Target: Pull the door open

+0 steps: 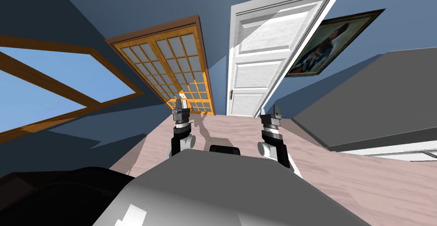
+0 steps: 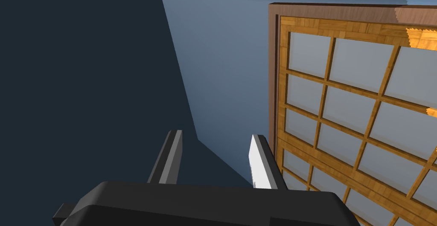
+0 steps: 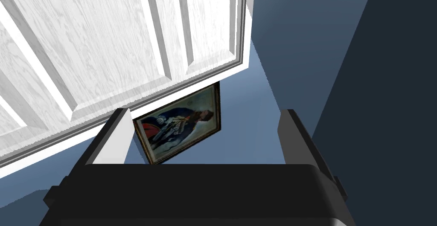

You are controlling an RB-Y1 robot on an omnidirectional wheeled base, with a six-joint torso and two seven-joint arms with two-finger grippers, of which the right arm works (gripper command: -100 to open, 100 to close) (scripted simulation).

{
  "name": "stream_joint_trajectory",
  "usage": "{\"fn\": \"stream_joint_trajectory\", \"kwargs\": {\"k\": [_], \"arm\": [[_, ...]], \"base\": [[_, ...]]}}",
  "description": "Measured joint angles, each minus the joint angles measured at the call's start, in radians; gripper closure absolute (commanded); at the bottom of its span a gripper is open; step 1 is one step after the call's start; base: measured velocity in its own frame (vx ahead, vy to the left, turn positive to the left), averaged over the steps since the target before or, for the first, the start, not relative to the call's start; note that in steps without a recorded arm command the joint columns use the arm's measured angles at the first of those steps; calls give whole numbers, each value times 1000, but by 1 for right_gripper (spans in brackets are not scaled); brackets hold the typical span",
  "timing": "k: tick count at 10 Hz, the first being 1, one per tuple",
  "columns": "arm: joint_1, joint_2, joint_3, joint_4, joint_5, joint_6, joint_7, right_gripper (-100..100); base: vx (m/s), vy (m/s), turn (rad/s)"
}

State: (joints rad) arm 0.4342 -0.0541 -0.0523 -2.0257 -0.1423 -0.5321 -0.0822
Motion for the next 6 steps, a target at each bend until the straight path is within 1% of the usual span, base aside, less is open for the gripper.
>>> {"fn": "stream_joint_trajectory", "kwargs": {"k": [1, 3, 6], "arm": [[-7, -5, 0, 20, -12, -5, -18, -100], [-21, -12, 5, 69, -37, -24, -55, -100], [-43, -19, 13, 129, -75, -39, -110, -100]], "base": [[97, -1, 73], [99, -17, 103], [86, -9, 96]]}}
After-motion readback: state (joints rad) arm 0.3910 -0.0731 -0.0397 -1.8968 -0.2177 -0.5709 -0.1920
